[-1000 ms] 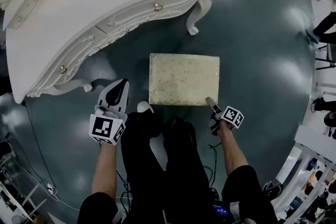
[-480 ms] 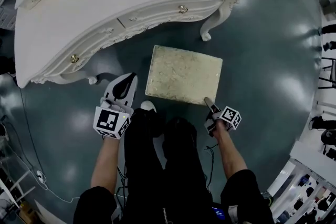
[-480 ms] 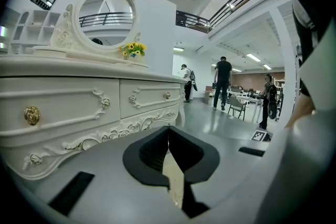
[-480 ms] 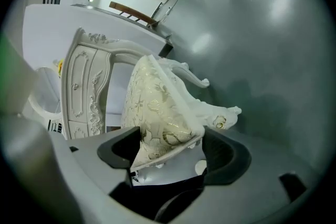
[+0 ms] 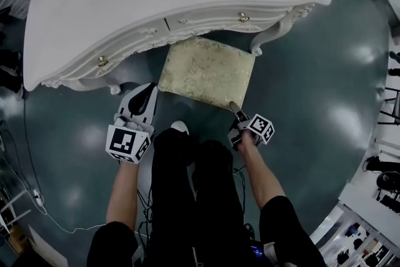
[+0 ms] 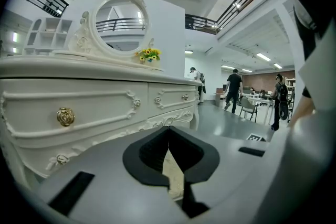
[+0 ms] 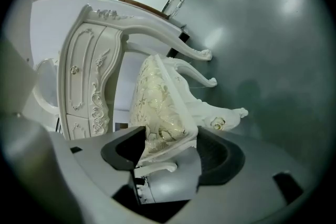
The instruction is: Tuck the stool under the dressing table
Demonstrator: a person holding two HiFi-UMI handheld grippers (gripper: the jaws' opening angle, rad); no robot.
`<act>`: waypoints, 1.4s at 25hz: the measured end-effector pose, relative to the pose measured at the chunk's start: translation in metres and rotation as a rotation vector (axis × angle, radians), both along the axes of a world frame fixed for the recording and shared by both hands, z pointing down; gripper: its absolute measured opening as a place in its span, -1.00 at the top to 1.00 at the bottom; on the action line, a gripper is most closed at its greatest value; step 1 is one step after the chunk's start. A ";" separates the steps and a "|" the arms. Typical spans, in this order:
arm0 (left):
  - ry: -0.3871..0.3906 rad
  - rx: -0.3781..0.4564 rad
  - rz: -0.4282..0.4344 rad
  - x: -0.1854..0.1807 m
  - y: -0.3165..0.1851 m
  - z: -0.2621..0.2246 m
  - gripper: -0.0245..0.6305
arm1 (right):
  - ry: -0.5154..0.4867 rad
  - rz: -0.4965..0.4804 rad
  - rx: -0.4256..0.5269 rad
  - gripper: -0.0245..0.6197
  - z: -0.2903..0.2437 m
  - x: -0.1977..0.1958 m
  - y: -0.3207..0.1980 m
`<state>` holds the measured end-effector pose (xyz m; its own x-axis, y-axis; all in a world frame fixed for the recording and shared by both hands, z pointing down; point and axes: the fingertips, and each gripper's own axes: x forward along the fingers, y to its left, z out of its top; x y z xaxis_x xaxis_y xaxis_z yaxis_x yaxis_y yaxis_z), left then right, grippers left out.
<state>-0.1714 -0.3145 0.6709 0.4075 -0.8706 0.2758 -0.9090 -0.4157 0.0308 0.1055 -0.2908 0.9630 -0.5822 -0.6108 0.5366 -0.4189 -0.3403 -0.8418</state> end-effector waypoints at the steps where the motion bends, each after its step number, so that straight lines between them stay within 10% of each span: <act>1: -0.001 0.002 -0.009 -0.005 0.000 0.001 0.86 | 0.001 -0.004 0.013 -0.03 -0.001 -0.007 -0.008; 35: 0.010 0.019 -0.250 -0.116 0.018 0.084 0.86 | -0.043 -0.152 0.340 0.32 -0.012 -0.181 -0.240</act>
